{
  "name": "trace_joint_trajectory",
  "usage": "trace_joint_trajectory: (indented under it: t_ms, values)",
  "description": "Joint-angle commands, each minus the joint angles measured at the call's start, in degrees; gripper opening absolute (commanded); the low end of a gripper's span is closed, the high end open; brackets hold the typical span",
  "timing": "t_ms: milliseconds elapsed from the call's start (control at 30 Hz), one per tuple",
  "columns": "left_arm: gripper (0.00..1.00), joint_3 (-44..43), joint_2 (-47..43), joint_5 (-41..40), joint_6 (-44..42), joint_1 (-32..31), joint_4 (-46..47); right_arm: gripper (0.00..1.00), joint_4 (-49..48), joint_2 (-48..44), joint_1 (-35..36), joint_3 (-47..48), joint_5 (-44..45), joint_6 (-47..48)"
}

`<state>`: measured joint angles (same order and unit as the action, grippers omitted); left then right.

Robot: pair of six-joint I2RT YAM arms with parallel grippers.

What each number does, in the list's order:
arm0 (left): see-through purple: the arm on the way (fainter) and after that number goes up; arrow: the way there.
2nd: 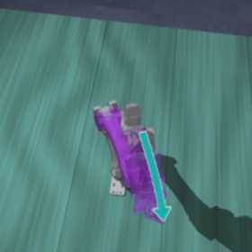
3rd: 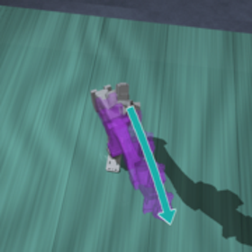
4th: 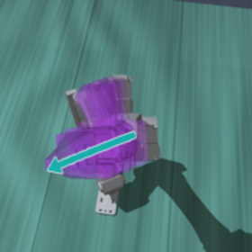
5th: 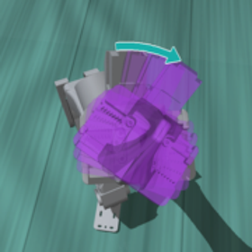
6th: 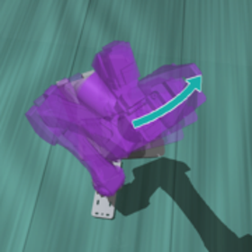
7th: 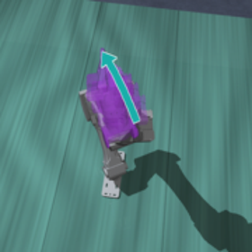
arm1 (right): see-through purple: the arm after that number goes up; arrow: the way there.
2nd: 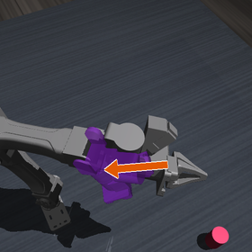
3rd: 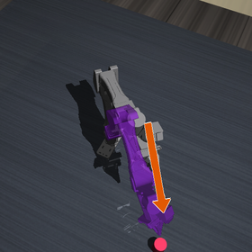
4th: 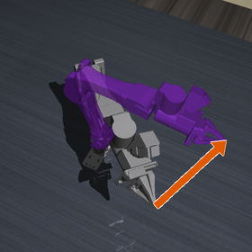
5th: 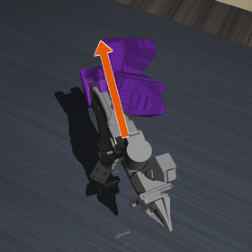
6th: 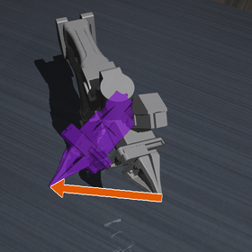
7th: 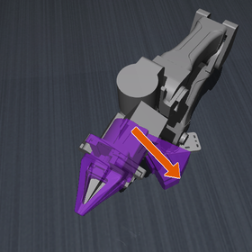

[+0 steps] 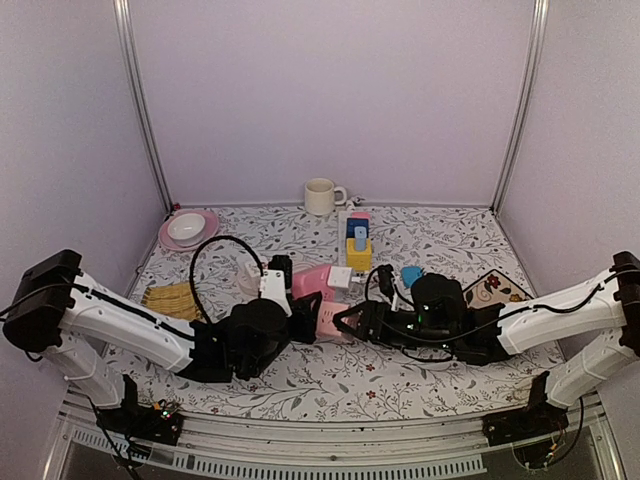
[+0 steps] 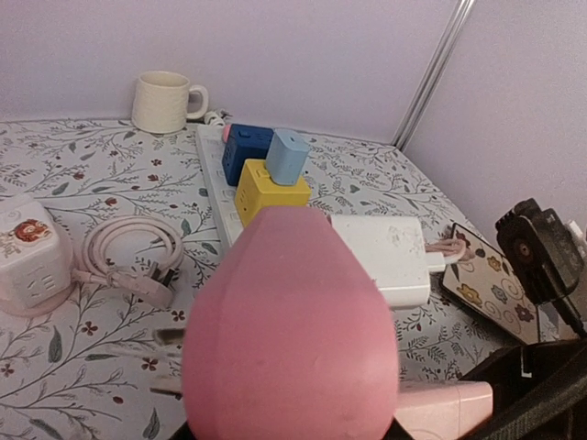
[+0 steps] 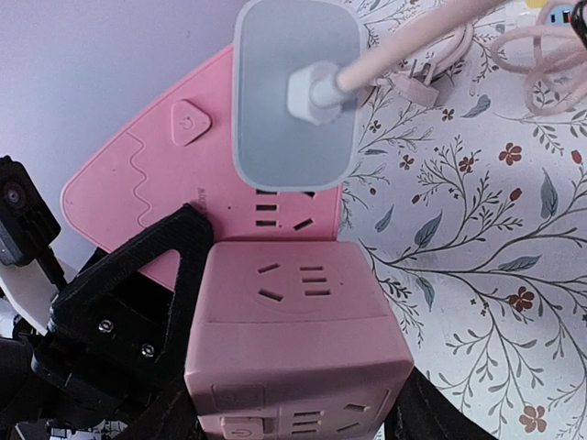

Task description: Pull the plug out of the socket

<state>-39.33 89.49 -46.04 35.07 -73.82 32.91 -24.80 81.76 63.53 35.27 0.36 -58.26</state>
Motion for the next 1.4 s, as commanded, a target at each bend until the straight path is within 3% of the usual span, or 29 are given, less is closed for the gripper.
trace_joint_trajectory:
  t_ms: [0, 367, 667, 833, 1033, 1267, 1367]
  values:
    - [0.0, -4.18, 2.48, -6.21, -5.16, -1.58, -2.63, 0.11, 2.25, -1.89, -0.64, -0.86, -1.8, 3.56]
    - [0.0, -3.72, 1.92, -5.28, -2.95, -0.71, -5.6, 0.11, 2.22, -5.04, -4.23, -3.62, -4.28, 4.76]
    - [0.0, -2.99, 2.44, -3.18, -0.17, 0.58, -8.1, 0.06, -2.3, -1.83, -3.46, -1.89, -9.81, 3.24]
    - [0.0, -3.06, 2.36, -3.58, 0.16, 0.51, -8.54, 0.06, 3.49, 1.21, -0.18, 3.75, -5.55, 5.23]
    - [0.0, -2.6, 2.18, -4.08, 1.59, 0.5, -9.5, 0.06, 7.82, -2.95, -0.62, 1.9, 0.92, 6.54]
    - [0.0, -1.49, 1.79, -3.53, 4.52, 1.02, -9.46, 0.05, -0.51, -7.61, -8.26, -6.07, -11.27, 4.45]
    - [0.0, -1.27, 1.73, -3.51, 4.59, 1.07, -9.33, 0.05, 0.19, -8.15, -8.51, -6.17, -11.09, 5.21]
